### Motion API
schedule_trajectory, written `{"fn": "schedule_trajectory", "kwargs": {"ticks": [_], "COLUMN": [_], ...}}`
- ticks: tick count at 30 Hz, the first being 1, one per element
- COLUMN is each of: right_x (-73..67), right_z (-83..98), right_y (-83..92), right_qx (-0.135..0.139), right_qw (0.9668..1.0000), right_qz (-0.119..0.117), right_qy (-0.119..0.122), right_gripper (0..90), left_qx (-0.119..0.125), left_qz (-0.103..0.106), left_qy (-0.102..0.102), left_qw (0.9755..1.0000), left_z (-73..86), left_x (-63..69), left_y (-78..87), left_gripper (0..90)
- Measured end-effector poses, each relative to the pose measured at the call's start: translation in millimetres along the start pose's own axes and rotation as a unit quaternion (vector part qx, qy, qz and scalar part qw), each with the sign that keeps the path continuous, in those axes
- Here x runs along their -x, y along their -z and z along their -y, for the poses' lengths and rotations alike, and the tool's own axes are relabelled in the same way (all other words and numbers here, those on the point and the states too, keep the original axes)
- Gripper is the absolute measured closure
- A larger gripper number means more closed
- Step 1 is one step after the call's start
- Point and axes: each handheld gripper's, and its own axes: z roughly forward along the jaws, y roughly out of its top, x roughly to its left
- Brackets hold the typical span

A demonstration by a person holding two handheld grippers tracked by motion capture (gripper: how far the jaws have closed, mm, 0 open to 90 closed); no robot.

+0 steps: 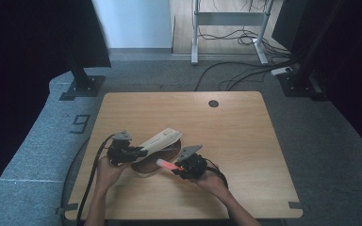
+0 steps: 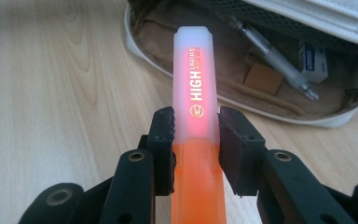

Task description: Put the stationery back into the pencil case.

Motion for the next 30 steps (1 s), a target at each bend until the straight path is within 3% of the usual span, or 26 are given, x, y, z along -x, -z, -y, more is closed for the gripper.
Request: {"fn": "schedule_trajectory", "kwargs": {"ticks": [30], "right_x": [3.6], "right_z": [-44.2], "right_y": [-64.7], "right_qx": [-0.025], "right_qw": [0.9986], "right_qz": [-0.02], "right_qy": [0.043], "right_gripper": [65.6], "left_qx": [0.0], "left_qz": [0.002], "left_qy": [-0.001], "left_qw": [1.0], "left_z": [-0.3], "left_x": [0.2], "left_y": [0.3], "left_gripper": [74.3]}}
